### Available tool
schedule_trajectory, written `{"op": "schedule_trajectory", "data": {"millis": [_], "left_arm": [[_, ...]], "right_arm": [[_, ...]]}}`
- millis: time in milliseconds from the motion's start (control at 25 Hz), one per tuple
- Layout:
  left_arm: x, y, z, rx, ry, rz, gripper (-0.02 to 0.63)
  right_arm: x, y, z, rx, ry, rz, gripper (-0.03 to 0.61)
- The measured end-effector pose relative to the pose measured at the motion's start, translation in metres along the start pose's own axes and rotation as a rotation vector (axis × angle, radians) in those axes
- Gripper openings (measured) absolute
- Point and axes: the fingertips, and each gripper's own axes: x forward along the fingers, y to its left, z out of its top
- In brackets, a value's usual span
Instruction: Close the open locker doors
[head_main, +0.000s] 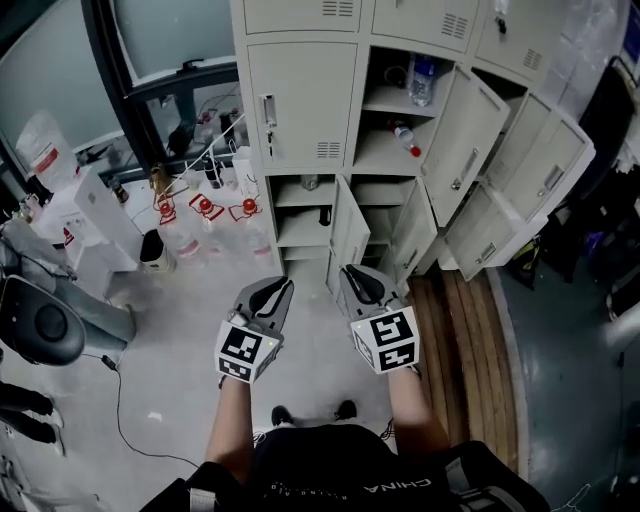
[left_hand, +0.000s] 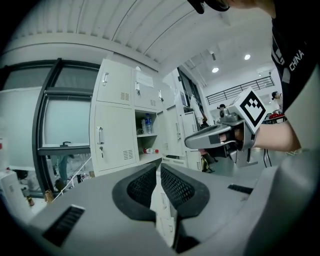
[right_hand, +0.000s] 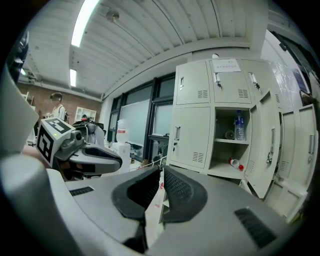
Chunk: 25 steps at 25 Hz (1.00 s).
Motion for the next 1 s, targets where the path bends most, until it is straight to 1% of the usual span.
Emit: {"op": "schedule_trajectory", "data": {"millis": [120, 280, 400, 560, 840, 920, 1000], "left_arm": [[-0.004, -0.001, 0.001, -0.007, -0.012, -0.018, 0.023], [-0.006, -0.001, 0.003, -0.031, -0.048, -0.032, 0.023], [-0.005, 0.001, 0.003, -0.026, -0.048, -0.037, 0.023], [-0.003, -0.001, 0.003, -0.030, -0.050, -0.063, 0.023], [0.004, 0.006, 0.005, -0.017, -0.038, -0.044, 0.023], [0.005, 0.006, 0.005, -0.023, -0.041, -0.050, 0.021], [0.006, 0.006, 0.009, -0.048, -0.064, -0.066, 0.021]], "right_arm": [[0.002, 0.005, 0.002, -0.002, 0.006, -0.003, 0.049], [0.003, 0.006, 0.004, -0.013, 0.011, -0.011, 0.050], [0.005, 0.006, 0.003, -0.015, 0.013, -0.015, 0.050], [0.007, 0.006, 0.001, -0.019, 0.016, -0.018, 0.050], [0.010, 0.000, 0.005, -0.016, 0.005, -0.022, 0.049], [0.011, -0.002, 0.005, -0.013, 0.004, -0.019, 0.049], [0.012, -0.003, 0.006, -0.011, 0.004, -0.014, 0.049]]}}
